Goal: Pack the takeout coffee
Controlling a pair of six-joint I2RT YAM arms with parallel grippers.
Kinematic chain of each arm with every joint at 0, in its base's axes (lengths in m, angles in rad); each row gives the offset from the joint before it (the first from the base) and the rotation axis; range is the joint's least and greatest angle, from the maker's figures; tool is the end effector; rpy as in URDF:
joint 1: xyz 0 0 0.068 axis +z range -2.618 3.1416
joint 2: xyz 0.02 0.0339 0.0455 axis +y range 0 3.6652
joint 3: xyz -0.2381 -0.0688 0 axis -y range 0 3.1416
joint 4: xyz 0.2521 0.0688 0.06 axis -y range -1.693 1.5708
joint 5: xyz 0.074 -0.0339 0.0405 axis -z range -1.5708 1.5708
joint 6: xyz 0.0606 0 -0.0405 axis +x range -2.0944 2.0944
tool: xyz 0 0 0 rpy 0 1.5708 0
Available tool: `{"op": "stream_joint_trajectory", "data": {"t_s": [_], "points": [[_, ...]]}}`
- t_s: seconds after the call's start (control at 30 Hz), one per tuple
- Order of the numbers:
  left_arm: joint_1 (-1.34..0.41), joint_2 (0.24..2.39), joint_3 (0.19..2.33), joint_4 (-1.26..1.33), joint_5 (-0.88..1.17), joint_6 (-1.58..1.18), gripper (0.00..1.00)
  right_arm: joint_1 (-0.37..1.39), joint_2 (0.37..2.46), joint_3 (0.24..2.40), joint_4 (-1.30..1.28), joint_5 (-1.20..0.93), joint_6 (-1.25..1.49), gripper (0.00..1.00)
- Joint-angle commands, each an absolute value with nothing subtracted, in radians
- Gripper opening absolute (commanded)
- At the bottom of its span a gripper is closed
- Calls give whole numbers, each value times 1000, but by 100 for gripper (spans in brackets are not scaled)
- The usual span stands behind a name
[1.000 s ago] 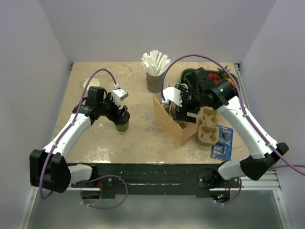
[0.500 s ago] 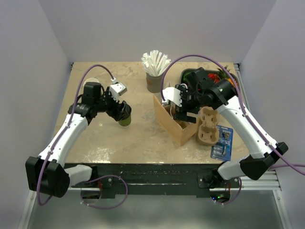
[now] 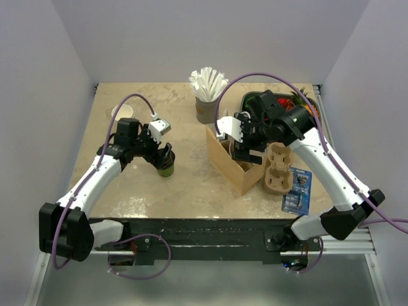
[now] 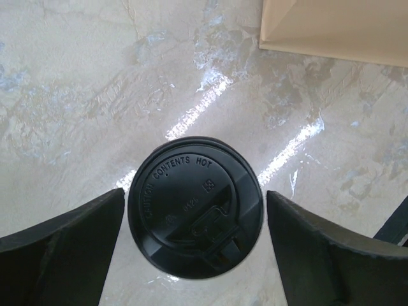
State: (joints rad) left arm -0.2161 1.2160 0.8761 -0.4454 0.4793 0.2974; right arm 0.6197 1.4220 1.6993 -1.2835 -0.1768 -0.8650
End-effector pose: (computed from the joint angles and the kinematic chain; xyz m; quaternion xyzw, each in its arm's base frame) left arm 0.2727 -0.0885 0.2190 0.3158 0.8450 -0.2040 0.3804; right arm 0.2236 0.1726 0.3628 -0.6649 0.6883 0.0502 0.2858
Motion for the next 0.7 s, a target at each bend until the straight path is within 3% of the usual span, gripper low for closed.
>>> {"op": "stream_joint_trajectory", "data": {"t_s": [0.0,0.3,0.53,0.67], "points": [[-213,1207,880,-402,489,278,100,620,1430,1698,-1264,-215,-865,95],[-213,1186,982,-420,572,219,100,621,1421,1692,-1269,-219,-877,95],[-238,1221,1169,-16,840,-35,99,620,1388,1652,-1241,-270,-894,96],[-275,1351,1248,191,871,-141,98,618,1394,1672,-1252,-296,-925,96]]}}
